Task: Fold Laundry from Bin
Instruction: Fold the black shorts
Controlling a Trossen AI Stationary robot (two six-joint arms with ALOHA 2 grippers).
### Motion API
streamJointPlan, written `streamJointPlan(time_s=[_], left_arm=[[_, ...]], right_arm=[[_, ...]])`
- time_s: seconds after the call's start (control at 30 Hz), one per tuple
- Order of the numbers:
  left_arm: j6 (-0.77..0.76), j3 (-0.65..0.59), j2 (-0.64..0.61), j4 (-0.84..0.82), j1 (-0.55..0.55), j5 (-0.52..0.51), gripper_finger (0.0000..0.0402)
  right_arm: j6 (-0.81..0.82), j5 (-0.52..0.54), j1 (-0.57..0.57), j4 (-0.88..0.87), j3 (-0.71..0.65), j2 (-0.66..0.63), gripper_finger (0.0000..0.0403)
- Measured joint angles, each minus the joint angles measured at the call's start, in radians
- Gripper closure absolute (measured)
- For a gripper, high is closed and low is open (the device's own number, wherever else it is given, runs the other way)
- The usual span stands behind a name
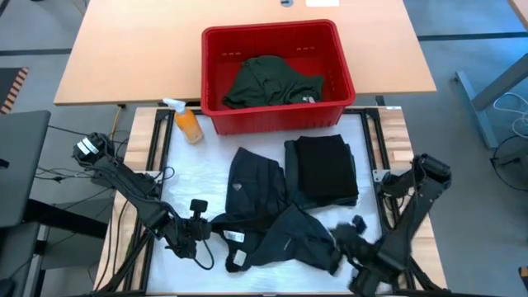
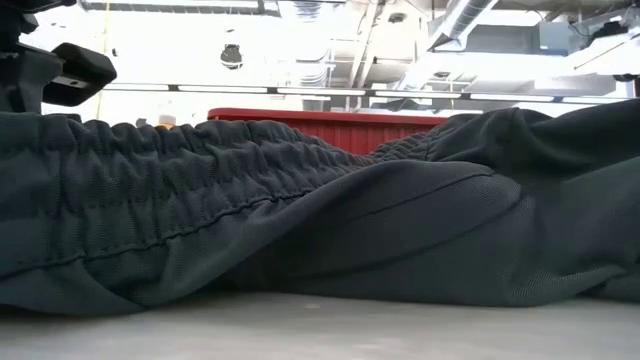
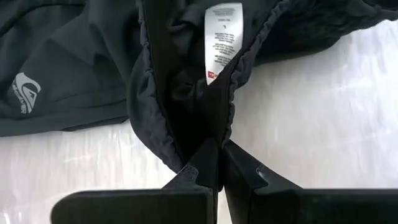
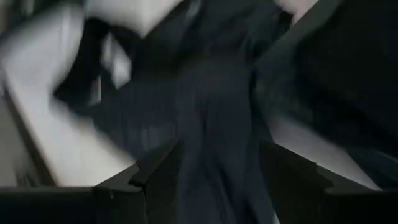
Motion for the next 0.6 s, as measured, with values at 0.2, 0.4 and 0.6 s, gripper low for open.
streamJointPlan(time_s=[0.2,0.4,0.6], left_arm=[[-0.002,0.0,0.0,0.002,0.0,0.008,0.0401],[-0.015,0.0,0.0,0.016,0.0,0.008,0.0401],[-0.016,0.0,0.0,0.024,0.0,0.009,0.0401]], right_arm=[[0.001,-0.022,-0.155,0.107,0.0,0.033,0.0158],[-0.196,-0.131,-0.311,0.269,0.0,0.103,0.0158],[-0.217,-0.255,-0.383,0.275,0.0,0.186,0.0158]])
